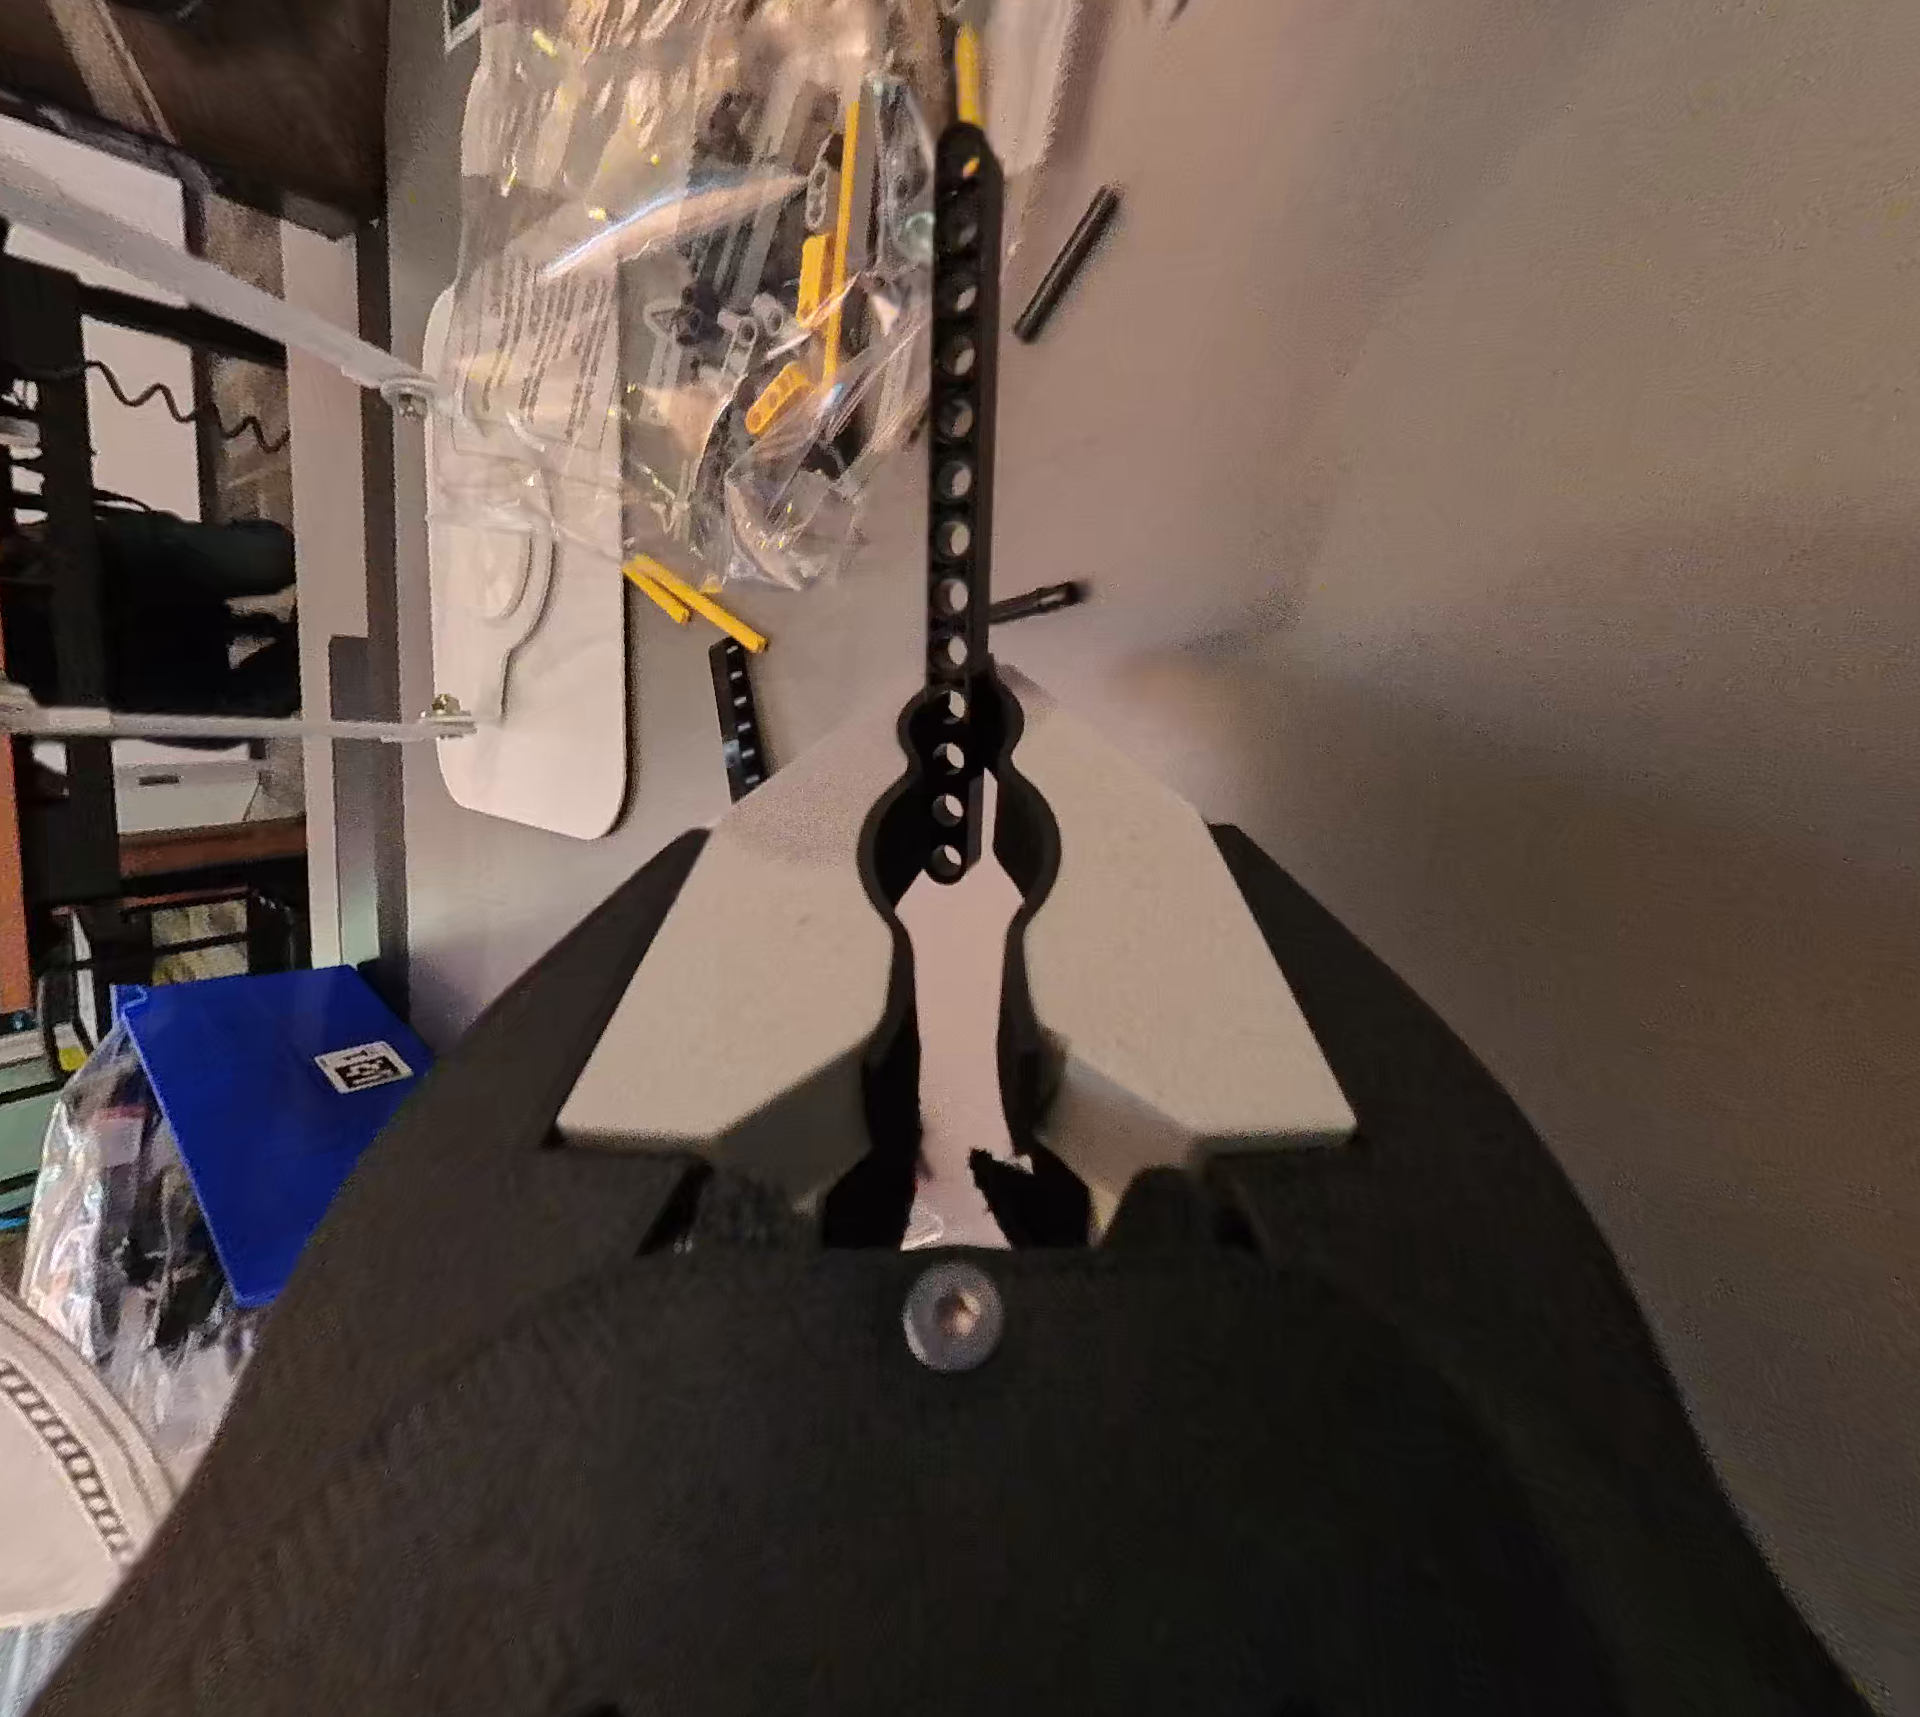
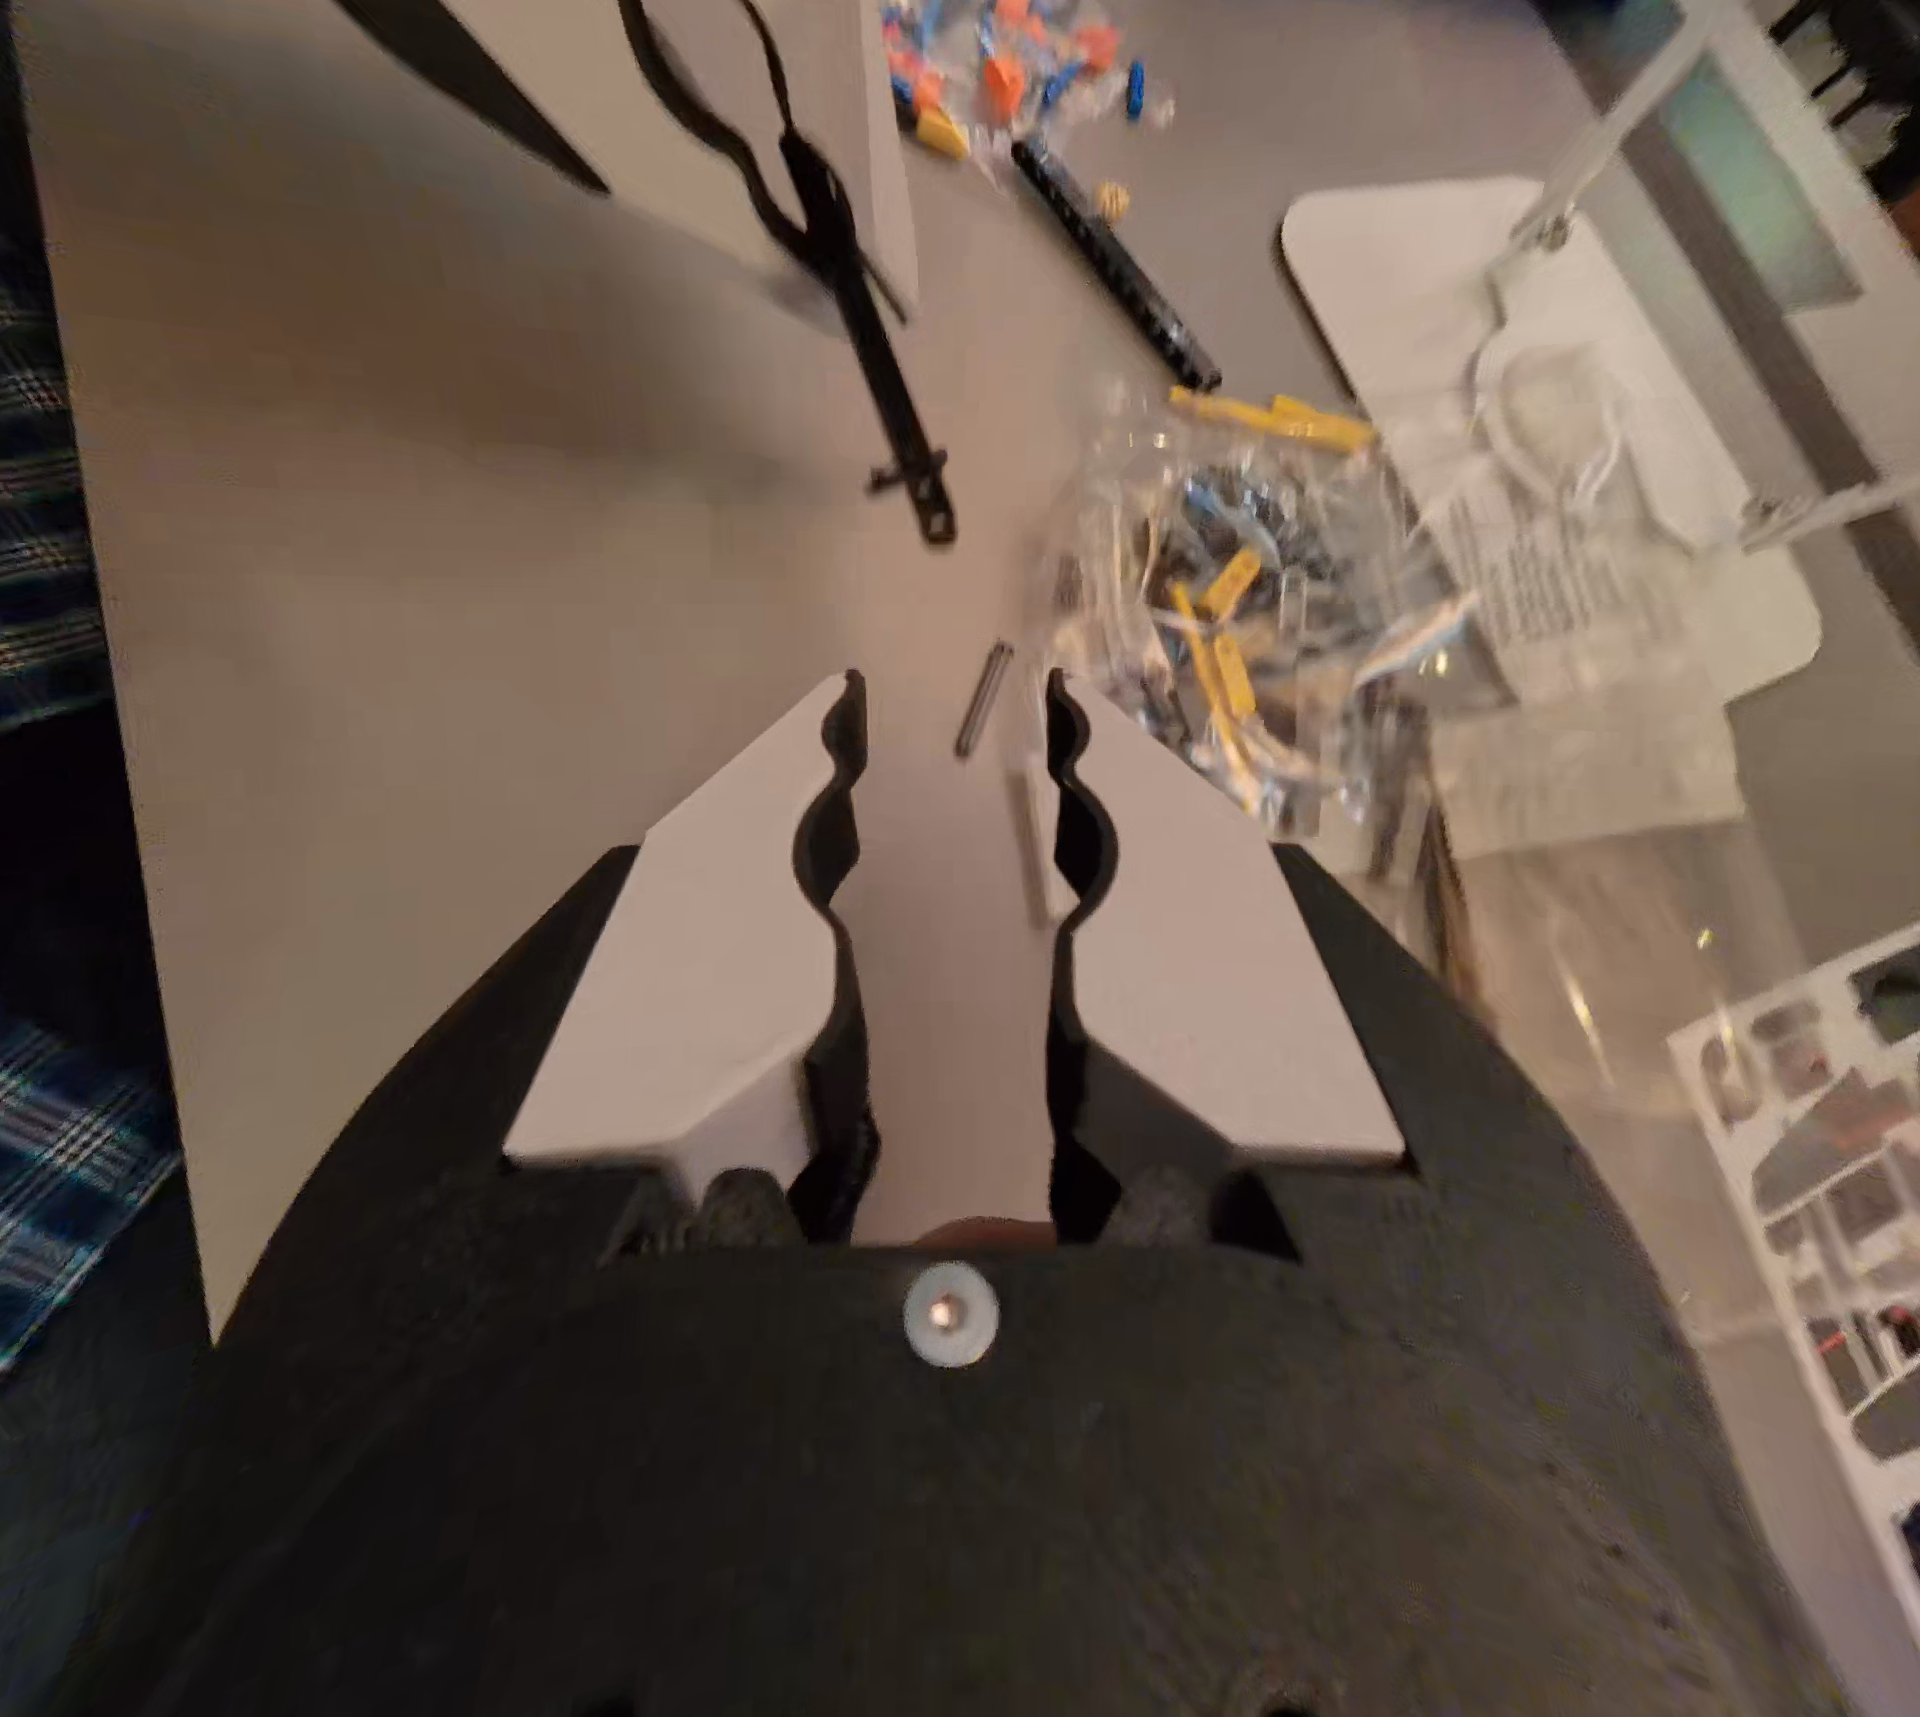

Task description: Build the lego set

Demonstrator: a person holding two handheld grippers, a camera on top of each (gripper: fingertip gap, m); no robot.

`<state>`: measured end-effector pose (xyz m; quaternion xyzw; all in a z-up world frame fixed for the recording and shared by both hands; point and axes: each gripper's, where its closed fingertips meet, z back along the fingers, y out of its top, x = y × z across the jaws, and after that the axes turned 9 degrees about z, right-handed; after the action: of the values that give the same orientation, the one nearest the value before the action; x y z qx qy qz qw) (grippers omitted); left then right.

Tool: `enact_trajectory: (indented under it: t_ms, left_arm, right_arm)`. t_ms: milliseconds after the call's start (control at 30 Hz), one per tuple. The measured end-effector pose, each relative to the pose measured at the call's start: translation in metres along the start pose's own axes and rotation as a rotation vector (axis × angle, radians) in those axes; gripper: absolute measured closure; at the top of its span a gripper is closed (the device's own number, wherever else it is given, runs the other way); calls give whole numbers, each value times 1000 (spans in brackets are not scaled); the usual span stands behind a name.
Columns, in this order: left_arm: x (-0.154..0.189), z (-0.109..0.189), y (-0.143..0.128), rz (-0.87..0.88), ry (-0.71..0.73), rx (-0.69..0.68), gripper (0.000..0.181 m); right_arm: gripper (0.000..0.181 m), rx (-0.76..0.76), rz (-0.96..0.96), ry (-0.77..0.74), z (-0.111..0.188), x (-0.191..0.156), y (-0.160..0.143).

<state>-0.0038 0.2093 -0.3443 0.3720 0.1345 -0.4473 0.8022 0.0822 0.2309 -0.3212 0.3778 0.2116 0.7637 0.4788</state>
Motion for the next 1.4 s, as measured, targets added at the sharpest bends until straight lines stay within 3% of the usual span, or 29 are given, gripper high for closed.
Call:
enact_trajectory:
  t_ms: [33, 133, 267, 467, 633, 800, 867, 967, 1067, 1167, 1400]
  left_arm:
    - [2, 1, 3, -11, 3, 0, 179]
    - [10, 4, 13, -24, -20, -9, 179]
    - [15, 8, 21, -23, -24, -20, 178]
    - [18, 18, 24, 61, -95, 18, 176]
    - [30, 35, 35, 314, -386, 100, 132]
    - [44, 56, 52, 526, -719, 203, 161]
    - [50, 59, 50, 555, -796, 197, 177]
    - [57, 60, 53, 571, -831, 218, 181]
    - [56, 56, 53, 603, -804, 226, 181]
    - [50, 50, 50, 632, -741, 229, 181]
    - [35, 46, 49, 699, -639, 265, 181]
  right_arm:
    - [149, 2, 30, 4, -3, -2, 8]
    - [150, -38, 138, 10, -17, -10, 25]
    - [175, -181, 283, -17, -33, -13, 18]
    - [176, -131, 286, -24, -28, -19, 25]
    - [177, -93, 411, -88, -14, -14, 38]
    - [178, -109, 627, -180, 0, -10, 53]
    - [178, -120, 704, -222, 4, -8, 58]
    - [178, -135, 758, -243, 6, -6, 59]
    - [178, -132, 738, -238, 3, -5, 55]
    - [166, -132, 665, -242, 0, 1, 52]
    - [155, -28, 268, -143, 4, 7, 54]
